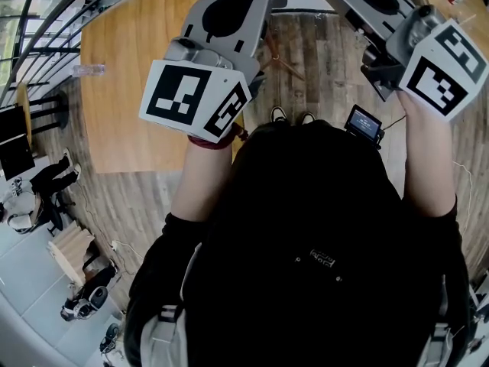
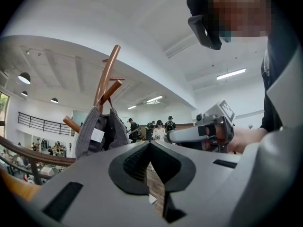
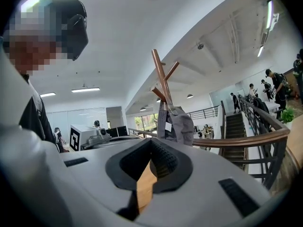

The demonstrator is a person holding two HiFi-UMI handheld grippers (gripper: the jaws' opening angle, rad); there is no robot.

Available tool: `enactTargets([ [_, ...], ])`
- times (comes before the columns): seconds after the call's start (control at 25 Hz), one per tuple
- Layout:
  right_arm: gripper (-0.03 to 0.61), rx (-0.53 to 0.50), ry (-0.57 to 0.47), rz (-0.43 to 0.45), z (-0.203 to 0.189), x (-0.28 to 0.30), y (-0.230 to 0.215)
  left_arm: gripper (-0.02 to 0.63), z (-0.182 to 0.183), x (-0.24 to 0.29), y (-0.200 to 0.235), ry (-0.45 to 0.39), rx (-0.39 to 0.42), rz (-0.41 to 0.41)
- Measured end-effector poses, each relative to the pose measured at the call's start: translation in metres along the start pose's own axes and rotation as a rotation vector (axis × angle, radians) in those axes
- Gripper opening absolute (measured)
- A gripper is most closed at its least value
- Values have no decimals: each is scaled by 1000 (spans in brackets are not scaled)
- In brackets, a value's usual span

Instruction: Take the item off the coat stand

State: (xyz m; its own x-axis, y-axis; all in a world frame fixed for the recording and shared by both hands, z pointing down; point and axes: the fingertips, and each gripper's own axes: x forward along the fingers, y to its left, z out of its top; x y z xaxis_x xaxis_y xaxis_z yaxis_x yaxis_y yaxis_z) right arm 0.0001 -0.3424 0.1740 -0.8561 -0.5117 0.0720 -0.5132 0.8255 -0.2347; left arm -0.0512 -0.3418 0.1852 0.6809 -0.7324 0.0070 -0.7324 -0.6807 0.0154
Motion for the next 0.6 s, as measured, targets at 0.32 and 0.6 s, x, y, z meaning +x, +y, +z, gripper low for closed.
enactTargets([
  [0.32, 17, -19, -5, 12, 5, 1, 5, -2, 1, 2, -7, -3, 6, -29],
  [0.6, 17, -37, -15, 21, 7, 1, 9, -2, 5, 4, -10, -6, 21, -40],
])
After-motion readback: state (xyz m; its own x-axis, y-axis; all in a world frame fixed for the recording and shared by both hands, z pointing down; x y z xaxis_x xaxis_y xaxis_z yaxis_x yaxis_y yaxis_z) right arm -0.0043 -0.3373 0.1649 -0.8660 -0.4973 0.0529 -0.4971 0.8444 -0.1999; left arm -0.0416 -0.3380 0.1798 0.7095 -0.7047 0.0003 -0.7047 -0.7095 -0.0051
